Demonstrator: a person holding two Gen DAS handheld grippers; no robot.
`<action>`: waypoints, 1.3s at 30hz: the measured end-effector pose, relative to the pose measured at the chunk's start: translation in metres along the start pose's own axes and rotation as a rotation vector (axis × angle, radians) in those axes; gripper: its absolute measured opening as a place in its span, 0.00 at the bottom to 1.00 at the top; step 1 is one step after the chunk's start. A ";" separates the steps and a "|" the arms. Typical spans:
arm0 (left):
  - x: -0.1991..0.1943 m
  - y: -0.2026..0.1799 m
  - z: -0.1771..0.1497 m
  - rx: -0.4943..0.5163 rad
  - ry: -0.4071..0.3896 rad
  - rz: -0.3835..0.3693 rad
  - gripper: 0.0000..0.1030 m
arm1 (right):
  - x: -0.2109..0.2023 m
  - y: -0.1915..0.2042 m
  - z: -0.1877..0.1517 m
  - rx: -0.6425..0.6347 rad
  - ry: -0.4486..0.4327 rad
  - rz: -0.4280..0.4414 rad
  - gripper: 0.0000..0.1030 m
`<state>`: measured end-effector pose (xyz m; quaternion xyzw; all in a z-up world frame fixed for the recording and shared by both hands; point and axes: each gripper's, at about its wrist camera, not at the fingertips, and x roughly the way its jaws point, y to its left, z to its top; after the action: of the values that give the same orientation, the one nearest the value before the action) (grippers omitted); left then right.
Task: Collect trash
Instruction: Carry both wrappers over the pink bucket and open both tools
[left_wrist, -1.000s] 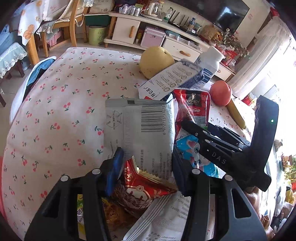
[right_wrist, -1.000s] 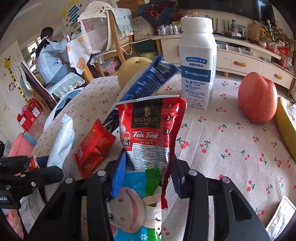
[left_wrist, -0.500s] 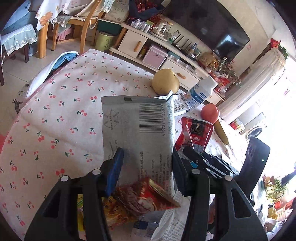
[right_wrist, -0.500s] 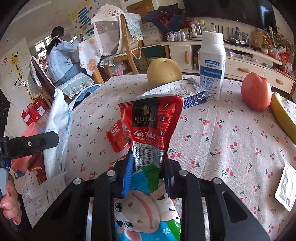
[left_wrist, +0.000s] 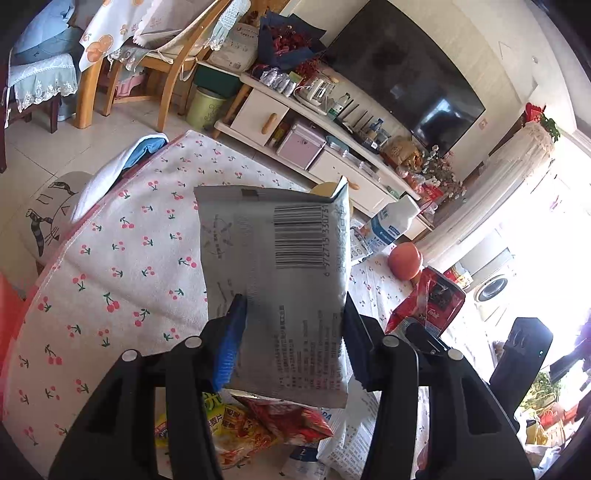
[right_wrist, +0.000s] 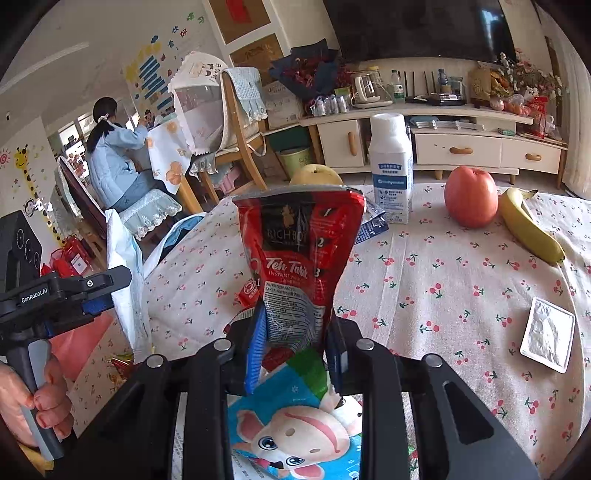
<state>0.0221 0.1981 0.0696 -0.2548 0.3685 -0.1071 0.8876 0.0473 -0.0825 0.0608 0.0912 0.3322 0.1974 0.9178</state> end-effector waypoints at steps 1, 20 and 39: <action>-0.003 0.000 0.001 0.002 -0.004 -0.007 0.50 | -0.004 0.002 0.001 0.005 -0.009 -0.003 0.29; -0.064 0.024 0.012 0.013 -0.097 -0.062 0.50 | -0.054 0.047 0.011 0.018 -0.110 -0.010 0.28; -0.145 0.091 0.030 -0.057 -0.227 0.094 0.50 | -0.005 0.223 0.013 -0.131 -0.001 0.266 0.28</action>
<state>-0.0584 0.3413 0.1261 -0.2730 0.2802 -0.0255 0.9200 -0.0154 0.1169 0.1405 0.0743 0.3032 0.3385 0.8877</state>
